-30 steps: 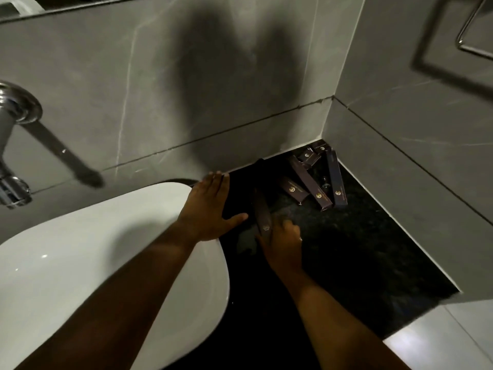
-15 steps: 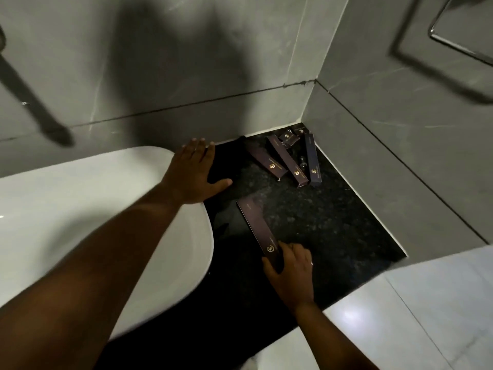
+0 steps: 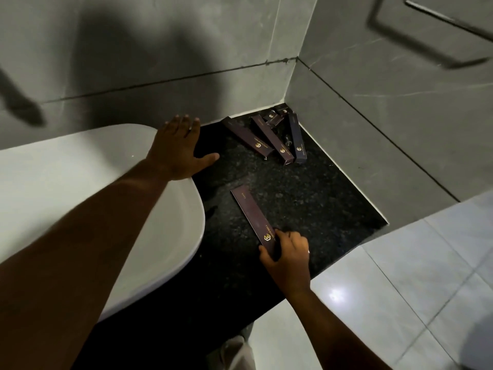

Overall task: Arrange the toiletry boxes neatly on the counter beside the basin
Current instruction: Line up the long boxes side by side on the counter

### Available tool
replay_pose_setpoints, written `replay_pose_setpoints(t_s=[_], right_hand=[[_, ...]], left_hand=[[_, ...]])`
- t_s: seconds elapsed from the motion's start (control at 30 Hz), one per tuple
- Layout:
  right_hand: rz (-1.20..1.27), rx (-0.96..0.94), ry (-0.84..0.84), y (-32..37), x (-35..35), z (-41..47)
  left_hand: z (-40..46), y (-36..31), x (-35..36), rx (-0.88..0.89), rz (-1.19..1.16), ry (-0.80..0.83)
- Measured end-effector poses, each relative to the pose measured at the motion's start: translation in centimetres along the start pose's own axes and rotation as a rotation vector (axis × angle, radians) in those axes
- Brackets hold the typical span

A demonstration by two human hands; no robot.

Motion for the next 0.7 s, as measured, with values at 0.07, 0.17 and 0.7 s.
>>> replay_pose_setpoints(t_s=[0.07,0.17,0.7], right_hand=[[0.002,-0.008,-0.021,-0.01,0.06,0.00],[-0.002,-0.024,-0.047,-0.11,0.20,-0.04],[0.042,0.000,-0.007,-0.26,0.17,0.05]], left_hand=[[-0.07,0.06,0.01,0.004,0.002,-0.010],[-0.12,0.06,0.01,0.006,0.011,-0.014],[-0.04,0.12,-0.05,0.017,0.023,-0.012]])
Point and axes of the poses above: each hand's wrist, its own z-axis towards the middle knuckle, its own x-axis out of the palm, y = z × x, the point moved 3 cm from there along z, towards the middle knuckle, and after that the axes turned 15 degrees about y, right-handed, at the moved point
